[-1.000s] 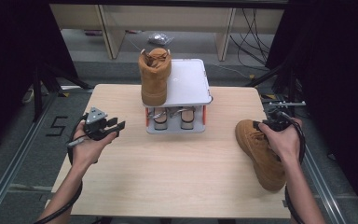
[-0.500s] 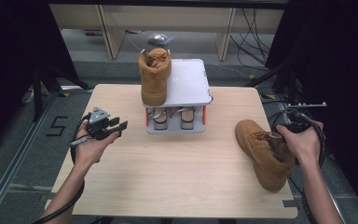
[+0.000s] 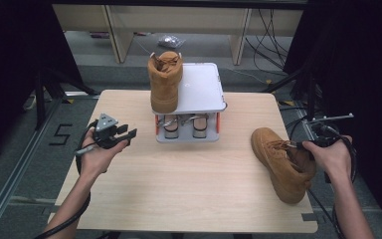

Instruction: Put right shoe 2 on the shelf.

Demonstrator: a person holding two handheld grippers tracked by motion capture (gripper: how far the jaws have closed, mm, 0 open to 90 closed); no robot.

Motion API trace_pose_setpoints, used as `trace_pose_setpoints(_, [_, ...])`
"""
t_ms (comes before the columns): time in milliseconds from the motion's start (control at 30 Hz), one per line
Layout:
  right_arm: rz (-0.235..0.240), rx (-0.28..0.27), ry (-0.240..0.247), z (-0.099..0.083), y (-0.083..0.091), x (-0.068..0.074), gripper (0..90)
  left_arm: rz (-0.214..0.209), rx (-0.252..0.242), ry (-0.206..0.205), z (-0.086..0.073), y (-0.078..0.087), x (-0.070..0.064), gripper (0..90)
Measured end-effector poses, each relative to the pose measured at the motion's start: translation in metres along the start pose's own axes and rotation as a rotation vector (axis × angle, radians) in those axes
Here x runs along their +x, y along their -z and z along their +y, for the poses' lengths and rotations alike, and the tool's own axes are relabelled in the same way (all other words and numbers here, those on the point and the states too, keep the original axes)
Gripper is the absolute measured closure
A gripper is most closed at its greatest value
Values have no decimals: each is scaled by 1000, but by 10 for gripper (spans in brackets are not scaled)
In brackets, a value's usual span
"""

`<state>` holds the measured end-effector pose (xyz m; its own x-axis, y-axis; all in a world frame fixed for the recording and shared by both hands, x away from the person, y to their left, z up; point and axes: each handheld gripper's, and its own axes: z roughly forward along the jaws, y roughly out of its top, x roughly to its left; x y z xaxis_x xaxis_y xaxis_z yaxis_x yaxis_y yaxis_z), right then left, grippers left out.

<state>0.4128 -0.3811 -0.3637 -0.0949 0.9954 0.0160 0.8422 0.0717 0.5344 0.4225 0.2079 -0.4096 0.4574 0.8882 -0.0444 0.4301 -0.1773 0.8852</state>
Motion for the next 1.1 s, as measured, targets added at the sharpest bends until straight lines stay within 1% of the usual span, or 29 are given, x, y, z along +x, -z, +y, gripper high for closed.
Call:
trace_pose_setpoints(33, [3, 14, 23, 0, -1, -2, 636, -1, 1, 0, 0, 0, 0, 588])
trace_pose_setpoints(100, [10, 24, 24, -1, -3, -2, 637, -5, 2, -3, -1, 0, 0, 586])
trace_pose_setpoints(133, [9, 15, -35, -3, -5, 4, 639, -5, 3, -4, -1, 0, 0, 585])
trace_pose_setpoints(167, [17, 38, -10, -3, -6, 2, 641, -5, 3, -4, -1, 0, 0, 585])
trace_pose_setpoints(200, [9, 66, 24, -2, -5, 0, 644, -5, 3, -4, -1, 0, 0, 584])
trace_pose_setpoints(233, [16, 93, 3, -2, -5, 1, 646, -5, 3, -5, -1, 0, 0, 584])
trace_pose_setpoints(267, [23, 123, -62, -2, -3, 6, 647, -5, 3, -4, -1, 0, 0, 584])
trace_pose_setpoints(300, [22, 120, -13, -1, -5, 2, 649, -4, 2, -3, -1, 0, 0, 584])
trace_pose_setpoints(367, [22, 127, -9, -1, -6, 1, 653, -3, 2, -1, -1, 0, 0, 584])
trace_pose_setpoints(400, [20, 127, -20, -1, -7, 1, 656, -3, 2, -2, -1, 1, 0, 584])
trace_pose_setpoints(433, [25, 140, -15, -1, -8, 1, 658, -4, 2, -3, -2, 1, 1, 584])
trace_pose_setpoints(467, [22, 134, -17, -2, -9, 1, 660, -4, 2, -2, -2, 1, 1, 584])
trace_pose_setpoints(500, [23, 142, -19, -2, -9, 1, 661, -9, 0, -1, -2, 0, 1, 583])
trace_pose_setpoints(533, [21, 159, -56, -2, -9, 4, 664, -3, 2, -4, -2, 1, 1, 583])
trace_pose_setpoints(567, [14, 148, -57, -2, -10, 3, 668, -5, 1, -3, -2, 1, 1, 584])
trace_pose_setpoints(600, [19, 161, -50, -2, -10, 3, 671, -4, 1, -3, -2, 1, 1, 584])
trace_pose_setpoints(633, [24, 150, -19, -2, -12, 0, 674, -5, 1, -3, -2, 0, 1, 584])
trace_pose_setpoints(667, [11, 150, -13, -2, -12, 0, 679, -5, 1, -3, -2, 1, 1, 584])
trace_pose_setpoints(700, [15, 167, -16, -2, -12, 1, 682, -5, 1, -3, -2, 0, 1, 583])
trace_pose_setpoints(733, [25, 167, -6, -2, -14, 0, 686, -6, 1, -2, -3, 0, 1, 584])
trace_pose_setpoints(767, [21, 169, 3, -2, -15, 0, 687, -6, 0, -2, -3, 0, 0, 584])
trace_pose_setpoints(800, [15, 178, -19, -3, -15, 2, 690, -6, 1, -1, -3, 0, 0, 584])
trace_pose_setpoints(833, [12, 182, -7, -2, -15, 2, 694, -6, 1, -2, -3, 0, 0, 584])
trace_pose_setpoints(867, [16, 197, -40, -3, -16, 4, 697, -6, 1, -2, -3, 0, 0, 584])
trace_pose_setpoints(900, [18, 182, 7, -2, -17, 0, 699, -6, 1, -2, -3, 0, 0, 584])
trace_pose_setpoints(933, [20, 191, 0, -2, -17, 1, 702, -6, 3, -2, -3, 0, 0, 584])
trace_pose_setpoints(1033, [22, 197, 6, -2, -18, 0, 717, -9, 5, -1, -4, 0, 1, 584])
trace_pose_setpoints(1067, [22, 197, -14, -2, -18, 2, 721, -9, 6, 0, -4, 0, 1, 585])
trace_pose_setpoints(1100, [19, 211, -41, -2, -18, 3, 725, -9, 7, -2, -4, 0, 1, 585])
